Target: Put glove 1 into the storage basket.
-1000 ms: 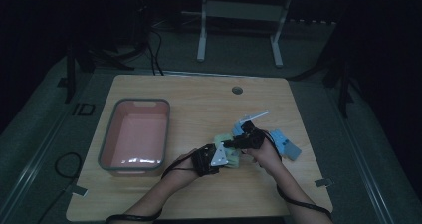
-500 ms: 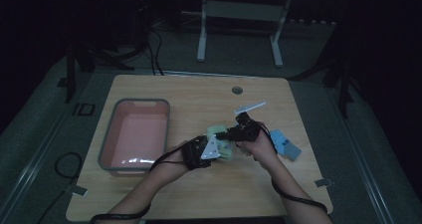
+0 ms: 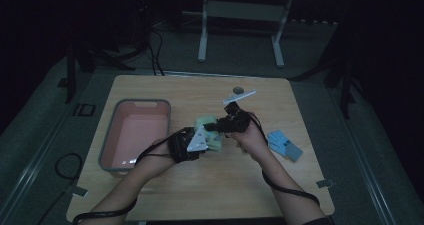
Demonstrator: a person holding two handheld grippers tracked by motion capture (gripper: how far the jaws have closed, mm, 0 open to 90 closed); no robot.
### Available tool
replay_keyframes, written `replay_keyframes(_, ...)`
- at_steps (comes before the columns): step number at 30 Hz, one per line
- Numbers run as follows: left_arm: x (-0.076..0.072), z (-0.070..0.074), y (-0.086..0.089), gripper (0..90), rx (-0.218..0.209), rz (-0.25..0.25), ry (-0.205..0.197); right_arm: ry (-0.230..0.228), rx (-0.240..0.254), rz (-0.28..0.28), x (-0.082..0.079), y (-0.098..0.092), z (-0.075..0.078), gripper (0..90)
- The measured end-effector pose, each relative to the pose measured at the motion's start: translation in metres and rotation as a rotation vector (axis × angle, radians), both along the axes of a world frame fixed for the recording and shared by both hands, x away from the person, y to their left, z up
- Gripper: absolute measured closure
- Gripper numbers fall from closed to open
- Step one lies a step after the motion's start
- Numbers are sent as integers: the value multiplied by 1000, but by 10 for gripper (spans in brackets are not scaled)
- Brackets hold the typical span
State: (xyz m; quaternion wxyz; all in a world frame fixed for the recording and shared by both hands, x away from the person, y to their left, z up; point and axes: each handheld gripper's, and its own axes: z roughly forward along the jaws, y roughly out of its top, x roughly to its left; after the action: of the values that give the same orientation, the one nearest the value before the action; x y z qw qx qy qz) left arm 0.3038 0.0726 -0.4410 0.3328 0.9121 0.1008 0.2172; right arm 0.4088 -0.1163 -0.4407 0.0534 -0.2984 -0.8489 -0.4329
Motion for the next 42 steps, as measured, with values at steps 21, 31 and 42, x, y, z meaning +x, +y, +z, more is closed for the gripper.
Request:
replay_keyframes(21, -10, 15, 77, 784, 22, 79, -1, -34, -15, 78, 1, 88, 21, 715)
replay_keyframes(31, -20, 13, 122, 787, 43, 141, 14, -12, 1, 118, -1, 140, 14, 715)
replay_keyframes(42, -29, 1, 168, 787, 73, 206, 66, -3, -14, 187, -5, 200, 2, 717)
